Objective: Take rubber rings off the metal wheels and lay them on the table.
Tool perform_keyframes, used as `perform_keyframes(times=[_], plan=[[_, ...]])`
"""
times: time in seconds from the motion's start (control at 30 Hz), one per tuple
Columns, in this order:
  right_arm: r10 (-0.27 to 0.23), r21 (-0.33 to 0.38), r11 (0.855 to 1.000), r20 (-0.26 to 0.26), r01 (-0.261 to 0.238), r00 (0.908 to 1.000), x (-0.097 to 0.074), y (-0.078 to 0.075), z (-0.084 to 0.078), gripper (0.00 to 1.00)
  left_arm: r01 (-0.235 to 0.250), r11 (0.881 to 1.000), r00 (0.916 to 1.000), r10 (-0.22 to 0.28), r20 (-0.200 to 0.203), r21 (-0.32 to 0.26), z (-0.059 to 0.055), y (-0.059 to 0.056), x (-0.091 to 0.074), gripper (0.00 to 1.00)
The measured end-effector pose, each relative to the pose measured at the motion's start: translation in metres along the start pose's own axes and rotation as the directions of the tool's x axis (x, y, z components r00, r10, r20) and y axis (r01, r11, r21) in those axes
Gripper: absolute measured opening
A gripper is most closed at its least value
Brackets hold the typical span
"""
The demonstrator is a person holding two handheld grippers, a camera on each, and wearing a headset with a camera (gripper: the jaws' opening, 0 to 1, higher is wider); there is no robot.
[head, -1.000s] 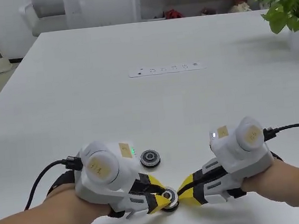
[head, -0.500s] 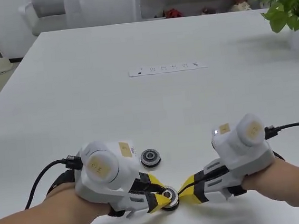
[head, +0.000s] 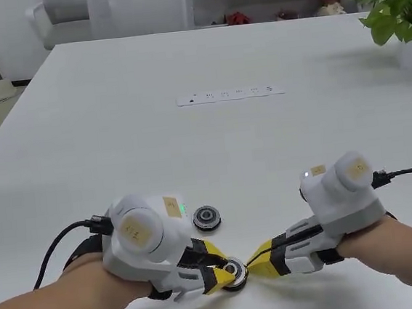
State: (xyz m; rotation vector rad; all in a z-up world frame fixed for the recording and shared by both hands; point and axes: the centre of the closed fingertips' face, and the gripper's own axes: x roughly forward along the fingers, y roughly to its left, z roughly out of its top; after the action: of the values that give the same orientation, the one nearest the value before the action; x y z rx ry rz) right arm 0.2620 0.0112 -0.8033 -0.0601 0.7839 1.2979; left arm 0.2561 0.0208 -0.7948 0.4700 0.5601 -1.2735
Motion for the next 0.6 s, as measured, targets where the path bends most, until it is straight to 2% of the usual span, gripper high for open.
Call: perform_keyframes(times=[0.13, 0.33, 0.6], plan=[[0.011, 0.055, 0.998, 0.035, -0.012, 0.9993, -0.0022, 0.0003, 0.0044, 0.00, -0.001, 1.000, 1.0000, 0.001, 0.000, 0.000, 0.0000, 0.0003, 0.0001, 0.13], [0.022, 0.109, 0.994, 0.059, -0.029, 0.9980, -0.0015, 0.0018, 0.0064, 0.00, -0.005, 1.000, 1.0000, 0.005, -0.001, -0.001, 0.0000, 0.0007, 0.0002, 0.13], [0.027, 0.141, 0.989, 0.075, -0.038, 0.9968, -0.0011, 0.0023, 0.0066, 0.00, -0.010, 1.000, 0.9999, 0.010, -0.005, 0.000, -0.0002, 0.0011, 0.0005, 0.13]])
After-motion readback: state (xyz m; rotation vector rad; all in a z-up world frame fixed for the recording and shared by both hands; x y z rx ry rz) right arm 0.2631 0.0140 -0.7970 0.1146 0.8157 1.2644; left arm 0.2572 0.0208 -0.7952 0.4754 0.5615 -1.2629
